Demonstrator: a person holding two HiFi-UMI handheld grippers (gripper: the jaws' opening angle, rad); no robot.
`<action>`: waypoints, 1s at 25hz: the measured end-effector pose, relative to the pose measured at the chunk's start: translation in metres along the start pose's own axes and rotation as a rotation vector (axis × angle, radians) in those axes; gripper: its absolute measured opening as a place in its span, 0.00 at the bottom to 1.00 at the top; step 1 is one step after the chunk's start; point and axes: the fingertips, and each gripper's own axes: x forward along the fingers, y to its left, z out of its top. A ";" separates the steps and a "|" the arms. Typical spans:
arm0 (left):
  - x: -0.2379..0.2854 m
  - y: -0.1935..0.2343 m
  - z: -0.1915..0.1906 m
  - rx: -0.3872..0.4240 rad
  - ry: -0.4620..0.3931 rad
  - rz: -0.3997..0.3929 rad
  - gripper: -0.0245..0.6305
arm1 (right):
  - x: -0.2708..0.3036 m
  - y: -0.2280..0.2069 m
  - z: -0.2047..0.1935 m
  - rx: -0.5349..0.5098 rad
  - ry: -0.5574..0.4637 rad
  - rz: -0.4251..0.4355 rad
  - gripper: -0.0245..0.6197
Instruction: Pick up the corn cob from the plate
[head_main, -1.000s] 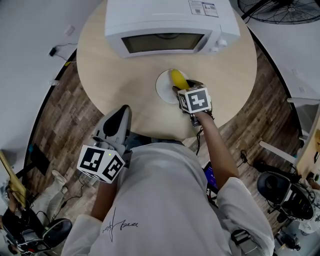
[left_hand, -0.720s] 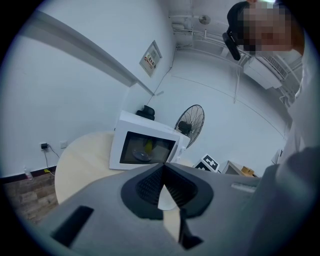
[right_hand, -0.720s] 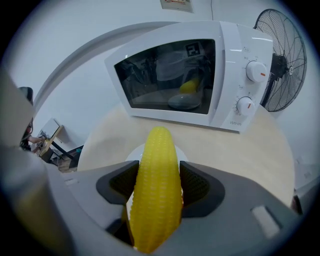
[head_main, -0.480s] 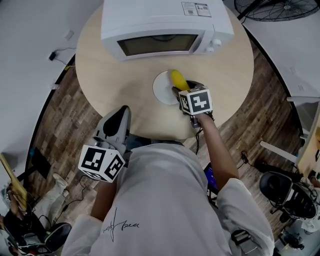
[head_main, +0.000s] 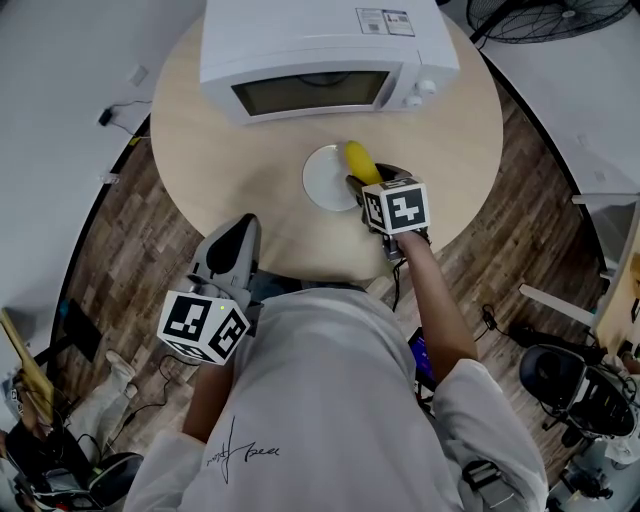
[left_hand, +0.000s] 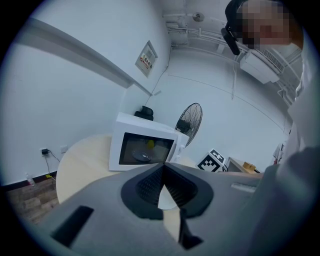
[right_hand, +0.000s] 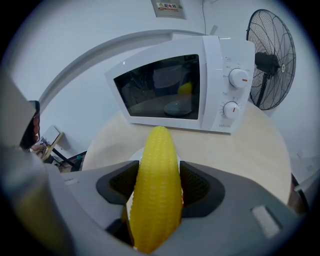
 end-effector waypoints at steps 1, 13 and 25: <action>0.000 0.000 0.000 0.002 0.000 0.000 0.03 | -0.001 0.000 0.000 -0.001 -0.003 -0.001 0.45; -0.003 -0.005 -0.004 0.026 0.005 -0.002 0.03 | -0.021 0.007 0.006 0.020 -0.056 0.000 0.45; -0.012 0.000 -0.006 0.014 -0.006 -0.002 0.03 | -0.042 0.019 0.012 0.043 -0.110 0.011 0.45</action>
